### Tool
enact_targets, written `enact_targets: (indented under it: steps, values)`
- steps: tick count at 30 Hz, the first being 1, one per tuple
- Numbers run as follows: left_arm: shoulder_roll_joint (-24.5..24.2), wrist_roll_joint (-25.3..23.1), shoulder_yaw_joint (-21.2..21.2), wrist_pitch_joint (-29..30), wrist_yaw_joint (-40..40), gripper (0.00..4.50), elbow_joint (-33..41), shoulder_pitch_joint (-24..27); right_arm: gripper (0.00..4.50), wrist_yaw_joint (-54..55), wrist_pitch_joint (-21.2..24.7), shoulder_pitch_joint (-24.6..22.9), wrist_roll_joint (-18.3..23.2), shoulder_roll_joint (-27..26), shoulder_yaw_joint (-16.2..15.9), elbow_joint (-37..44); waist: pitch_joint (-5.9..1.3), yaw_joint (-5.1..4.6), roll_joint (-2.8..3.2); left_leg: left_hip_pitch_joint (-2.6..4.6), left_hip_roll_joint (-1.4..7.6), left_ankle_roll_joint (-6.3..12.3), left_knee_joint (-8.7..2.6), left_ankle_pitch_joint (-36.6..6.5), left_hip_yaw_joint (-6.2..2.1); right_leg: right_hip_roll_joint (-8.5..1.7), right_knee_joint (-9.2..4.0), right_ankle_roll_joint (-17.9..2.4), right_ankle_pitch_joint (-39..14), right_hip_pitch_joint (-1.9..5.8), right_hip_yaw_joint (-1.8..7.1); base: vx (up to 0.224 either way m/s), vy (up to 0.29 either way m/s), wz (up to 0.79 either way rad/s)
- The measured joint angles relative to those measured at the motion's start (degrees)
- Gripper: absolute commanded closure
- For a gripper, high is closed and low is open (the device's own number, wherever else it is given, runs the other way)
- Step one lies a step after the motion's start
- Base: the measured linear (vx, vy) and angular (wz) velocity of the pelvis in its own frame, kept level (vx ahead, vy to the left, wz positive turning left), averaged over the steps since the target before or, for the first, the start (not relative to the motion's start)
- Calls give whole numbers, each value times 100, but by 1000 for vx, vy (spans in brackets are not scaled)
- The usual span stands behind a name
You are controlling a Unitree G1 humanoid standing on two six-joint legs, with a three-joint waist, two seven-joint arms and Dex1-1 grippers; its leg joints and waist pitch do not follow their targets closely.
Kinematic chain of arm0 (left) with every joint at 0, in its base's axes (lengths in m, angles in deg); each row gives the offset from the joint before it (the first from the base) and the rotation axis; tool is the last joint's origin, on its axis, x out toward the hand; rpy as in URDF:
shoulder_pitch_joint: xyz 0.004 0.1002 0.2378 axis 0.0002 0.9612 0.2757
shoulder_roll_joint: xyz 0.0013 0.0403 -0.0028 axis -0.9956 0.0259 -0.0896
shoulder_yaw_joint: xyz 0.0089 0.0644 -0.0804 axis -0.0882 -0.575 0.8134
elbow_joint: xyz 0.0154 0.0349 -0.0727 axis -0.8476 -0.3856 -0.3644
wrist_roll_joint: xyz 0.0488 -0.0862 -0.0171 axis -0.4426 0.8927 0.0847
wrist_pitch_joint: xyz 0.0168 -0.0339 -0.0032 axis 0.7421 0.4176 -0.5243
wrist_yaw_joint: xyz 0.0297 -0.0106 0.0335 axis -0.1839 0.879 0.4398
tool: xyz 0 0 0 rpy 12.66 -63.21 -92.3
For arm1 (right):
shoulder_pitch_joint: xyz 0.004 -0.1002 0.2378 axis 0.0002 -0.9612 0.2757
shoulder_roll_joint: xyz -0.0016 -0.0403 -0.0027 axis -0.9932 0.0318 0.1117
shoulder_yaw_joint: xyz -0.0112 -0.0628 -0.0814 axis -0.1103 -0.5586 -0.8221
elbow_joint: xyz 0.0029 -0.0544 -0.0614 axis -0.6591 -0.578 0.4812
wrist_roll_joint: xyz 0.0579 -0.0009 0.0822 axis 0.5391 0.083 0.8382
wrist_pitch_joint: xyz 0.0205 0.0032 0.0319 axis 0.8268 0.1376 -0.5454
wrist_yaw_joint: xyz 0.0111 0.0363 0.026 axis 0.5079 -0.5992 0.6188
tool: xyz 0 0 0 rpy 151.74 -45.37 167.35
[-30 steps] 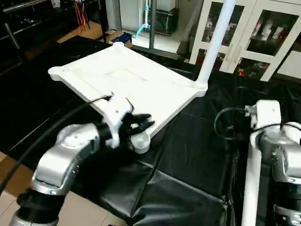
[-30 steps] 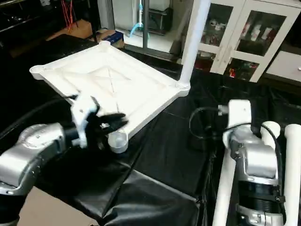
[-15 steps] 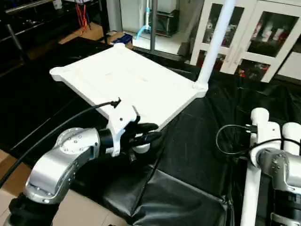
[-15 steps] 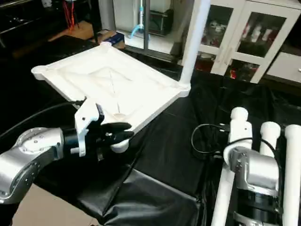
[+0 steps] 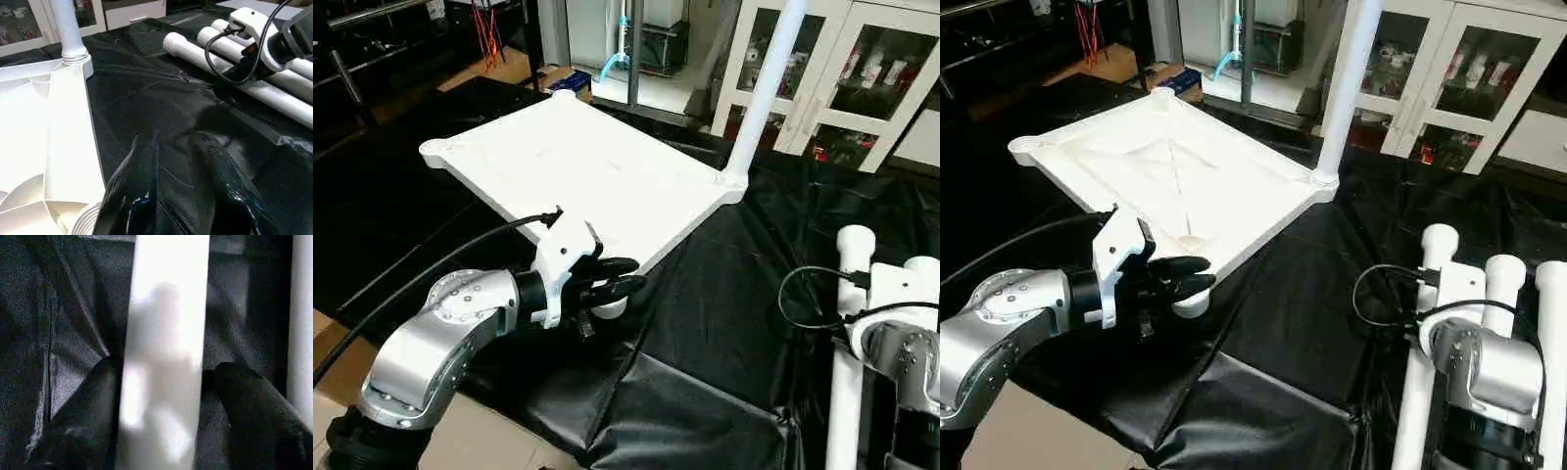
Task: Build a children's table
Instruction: Pick table leg
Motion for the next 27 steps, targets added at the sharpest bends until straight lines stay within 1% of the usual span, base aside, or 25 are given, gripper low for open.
enact_targets:
  steps: [1, 4, 5, 6, 7, 10, 11, 14, 15, 17, 19, 20, 22, 24, 26, 27]
  values:
    - [-10, 0, 0, -8, 0, 335, 0, 0, 168, 0, 0, -2, 0, -15, 16, 5, 0, -2, 0, 1, 0, 0, 0, 0, 0, 0, 0, 0, 0, 0, 0, 0, 0, 0]
    - [-40, 1, 0, -41, 1, 335, 0, 0, 178, 7, -1, -33, -1, -87, 130, 103, 0, 1, 2, 0, 0, -1, 0, 0, 0, 0, 0, 0, 0, 0, 0, 0, 0, 0]
    - [-46, 1, 0, -59, 2, 335, 0, 0, 201, 9, -4, -38, 0, -97, 144, 126, 0, 1, 3, 1, 0, -1, 0, 0, 0, 0, 0, 0, 0, 0, 0, 0, 0, 0]
    - [-46, 2, 0, -78, 2, 335, 0, 0, 201, 11, -7, -38, 0, -105, 173, 150, 0, -1, 3, 1, 0, -1, 0, 1, 0, 0, 0, 0, 0, 0, 0, 0, 0, 0]
    - [-46, 2, 0, -87, 3, 335, -1, 0, 217, 14, -17, -38, 0, -106, 208, 174, 0, -2, 3, 1, 0, -1, 0, 1, 0, 0, 0, 0, 0, 0, 0, 0, 0, 0]
    - [-45, 5, 0, -99, 3, 335, -5, -1, 228, 26, -107, -38, 3, -161, 272, 231, -1, -4, 3, 2, 0, -2, 0, 1, 0, 0, 1, 0, 0, 0, 0, 0, 0, 0]
    - [-43, 8, 1, -102, 3, 335, -6, -1, 250, 27, -128, -38, 4, -180, 287, 242, -1, -4, 3, 2, 0, -3, 0, 1, 0, 1, 2, 0, 0, 0, 0, 0, 0, 0]
    - [-33, 26, 6, -101, 4, 335, -15, -1, 268, 35, -214, -37, 15, -247, 351, 392, 0, -8, 8, 3, 0, -4, 0, 2, 0, 0, 4, 0, 0, -1, 1, 0, 0, 0]
    - [-22, 65, 10, -101, 4, 335, -23, -1, 277, -2, -270, -37, 65, -278, 430, 463, 0, -8, 8, 3, 0, -4, 0, 2, 0, 0, 5, 0, 0, -1, 1, 0, 0, 0]
    - [-8, 100, 13, -100, 4, 335, -24, -1, 284, -38, -330, -37, 133, -294, 480, 561, 0, -7, 8, 3, 0, -4, 0, 2, 0, 1, 5, 0, 0, -1, 1, 0, 0, 0]
    - [95, 254, 63, -46, 1, 335, -24, 0, 286, -370, -604, -117, 506, -383, 767, 912, 3, -4, 13, 2, 0, -4, 0, 2, 1, 0, 6, 0, 0, -3, 1, 0, 0, 0]
    - [107, 322, 72, -10, 0, 335, -23, -3, 287, -500, -711, -122, 657, -386, 816, 1048, 2, -2, 14, 3, 1, -4, 0, 2, 1, 0, 6, 0, 0, -2, 0, 0, 0, 0]
    - [232, 572, 202, 171, 7, 335, -19, -6, 288, -987, -866, -182, 1117, -352, 1085, 1444, 2, 3, 14, 3, 1, -4, 0, 2, 1, 1, 7, 0, 0, -2, 0, 0, 0, 0]
    - [373, 706, 333, 264, 77, 308, -24, -20, 288, -1430, -902, -302, 1505, -242, 1301, 1725, 2, 11, 14, 3, 1, -3, 0, 2, 1, 0, 6, 2, -1, 1, -1, 0, 0, 0]
    - [500, 757, 463, 266, 191, 301, -125, -98, 288, -2012, -1096, -573, 2028, -162, 1587, 1934, 2, 38, 13, 1, 1, -2, 0, 2, 0, -1, 3, 3, -2, 4, -2, 0, 0, 0]
    - [563, 780, 568, 259, 279, 291, -222, -141, 288, -2268, -1196, -665, 2314, -191, 1745, 2024, 0, 29, 21, 3, 0, -2, 1, 2, 1, -2, 3, 3, -2, 4, -1, 0, 0, 0]
